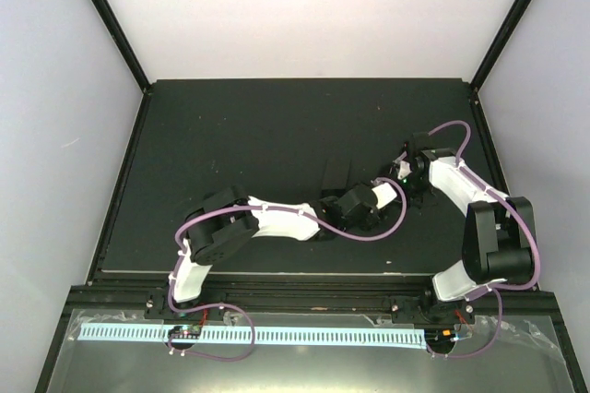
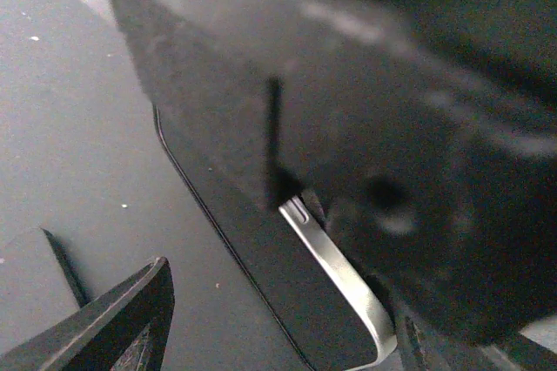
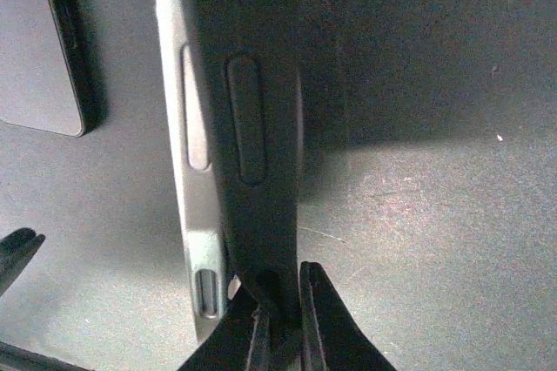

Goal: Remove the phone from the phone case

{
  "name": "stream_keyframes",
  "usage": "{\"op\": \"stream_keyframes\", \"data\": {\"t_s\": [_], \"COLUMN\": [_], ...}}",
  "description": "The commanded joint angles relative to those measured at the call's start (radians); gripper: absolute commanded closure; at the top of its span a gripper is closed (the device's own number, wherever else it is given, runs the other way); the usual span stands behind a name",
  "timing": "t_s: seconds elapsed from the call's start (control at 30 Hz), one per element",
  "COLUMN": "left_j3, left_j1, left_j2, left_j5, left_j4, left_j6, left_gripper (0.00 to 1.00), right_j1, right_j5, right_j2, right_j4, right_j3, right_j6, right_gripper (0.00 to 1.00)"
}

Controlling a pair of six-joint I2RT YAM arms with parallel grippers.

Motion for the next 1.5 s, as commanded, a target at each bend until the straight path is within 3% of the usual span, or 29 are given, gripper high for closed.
{"op": "stream_keyframes", "data": {"t_s": [0.0,0.3,0.47,0.9,1.07,1.47], "left_j3": [0.051,-0.035,-0.028,-0.041,-0.069,-0.088], "left_j1": [-0.007,-0.009,-0.008,-0.003,-0.002,0.009], "left_j2": [0.025,-0.012,0.001,-0.032,-0.081,-0.224], "left_j5": [-0.155,-0.38,-0.375,-0.341,-0.288,-0.28], "left_j4": [-0.057,-0.015,-0.001,0.026,0.039,0.002], "left_j6": [0.048,0.12,0.124,0.112,0.076,-0.022], "left_gripper": [0.32,0.34,0.5,0.8,0.98,0.99], "right_j1": [-0.004,-0.007,-0.007,-0.007,-0.007,-0.007], "right_j5": [-0.014,-0.076,-0.171,-0.196,-0.201,-0.014], "right_j2": [-0.016,-0.025,-0.042,-0.074,-0.086,-0.117], "right_j4": [0.016,0.012,0.029,0.044,0.062,0.077], "right_j3": [0.02,0.027,0.014,-0.005,-0.019,-0.022], "right_j6": [0.003,0.003,0.004,0.0,-0.022,-0.034], "right_gripper": [0.99,0.99,0.99,0.99,0.99,0.99]}}
